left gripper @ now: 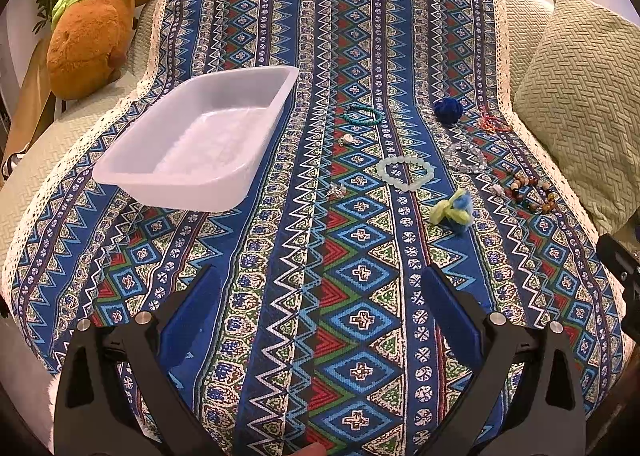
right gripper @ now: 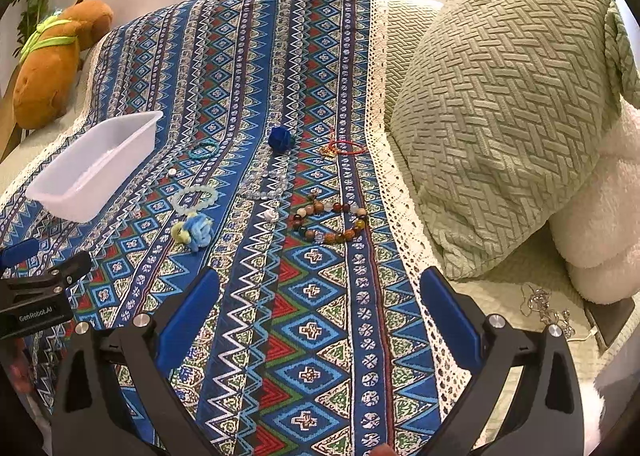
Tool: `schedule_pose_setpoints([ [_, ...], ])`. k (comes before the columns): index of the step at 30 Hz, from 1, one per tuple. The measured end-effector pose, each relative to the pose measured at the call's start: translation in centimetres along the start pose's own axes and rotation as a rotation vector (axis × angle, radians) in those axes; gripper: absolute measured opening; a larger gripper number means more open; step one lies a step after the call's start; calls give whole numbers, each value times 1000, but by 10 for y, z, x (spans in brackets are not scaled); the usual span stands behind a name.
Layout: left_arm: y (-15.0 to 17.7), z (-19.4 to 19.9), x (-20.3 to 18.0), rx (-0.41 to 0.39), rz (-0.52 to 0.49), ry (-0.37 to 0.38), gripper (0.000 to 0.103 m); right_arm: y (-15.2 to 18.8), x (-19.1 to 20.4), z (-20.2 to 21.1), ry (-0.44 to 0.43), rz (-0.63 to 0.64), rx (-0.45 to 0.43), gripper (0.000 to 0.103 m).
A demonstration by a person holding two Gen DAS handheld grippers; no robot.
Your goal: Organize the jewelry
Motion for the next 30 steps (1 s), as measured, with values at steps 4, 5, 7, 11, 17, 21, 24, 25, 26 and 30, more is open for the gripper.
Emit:
schedule_pose_setpoints([
  [4,-2,-1,-2,3,-7,0,98,-1,-1,2,5,-2,0,99],
  [5,-2,-1,-3,5,-9,1,98,-1,-1,2,5,-2,0,99],
  [7,-3,-2,-2,8,-7,1,98,-2,0,2,4,0,1,99],
  [11,-4,-2,-1,10,0,7,98,-2,3,1,2,5,-1,99],
  [17,-4,-1,-1,6,-3,4,98,-3,6,-1,-7,10,4,99],
  [21,-4,0,-1,7,-6,4,98,-3,5,-1,-11,4,2,99],
  [24,-6,1,-1,9,-5,2,98,-3,3,-1,-11,-3,2,99],
  [25,-6,1,-1,10,-4,1,98,-2,3,0,-11,-5,1,99],
  [26,-6,1,-1,10,-3,2,98,-1,3,0,-11,-6,2,99],
  [30,-6,1,0,13,-4,1,98,0,3,1,-10,-12,6,99],
])
Point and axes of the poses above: each gripper's, at about its wrist camera, not at the fingertips, and z roughly against the way its jaws point, x to its left, y to its underside, the point moved 5 cm from there along -z, roughly the way its jaws point, and after that the axes turned 1 degree about -z, right-handed, at the moved point
